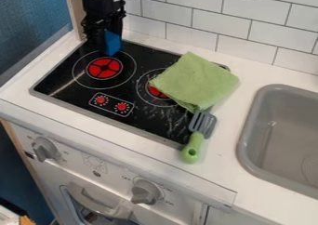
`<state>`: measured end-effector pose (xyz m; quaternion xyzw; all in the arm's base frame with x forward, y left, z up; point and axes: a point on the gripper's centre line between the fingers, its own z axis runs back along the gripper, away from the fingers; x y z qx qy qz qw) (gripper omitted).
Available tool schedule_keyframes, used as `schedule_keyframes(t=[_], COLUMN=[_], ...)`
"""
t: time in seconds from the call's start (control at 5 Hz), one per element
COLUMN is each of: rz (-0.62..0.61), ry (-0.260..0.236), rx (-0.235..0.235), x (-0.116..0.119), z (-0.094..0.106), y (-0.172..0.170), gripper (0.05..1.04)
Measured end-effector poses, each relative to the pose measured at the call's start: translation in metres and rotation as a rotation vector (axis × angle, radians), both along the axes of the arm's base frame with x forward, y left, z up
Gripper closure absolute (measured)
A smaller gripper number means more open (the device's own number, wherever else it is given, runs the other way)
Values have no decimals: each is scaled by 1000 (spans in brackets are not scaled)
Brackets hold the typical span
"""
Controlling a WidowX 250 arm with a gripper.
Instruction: Moved the blue cube to the upper left side of the stove
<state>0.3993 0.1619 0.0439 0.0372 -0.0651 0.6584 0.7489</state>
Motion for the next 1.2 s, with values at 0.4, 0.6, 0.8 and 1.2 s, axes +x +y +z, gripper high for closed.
schedule_keyframes(t=[0.4,0.6,0.8,1.2], rz=[5,9,11,-7], ry=[-10,-9,4,-118], rx=[-12,-20,-37,5], x=[4,3,-3,-8], z=[-3,-4,-7,47], y=[0,-1,-2,-4], gripper=[130,79,84,84])
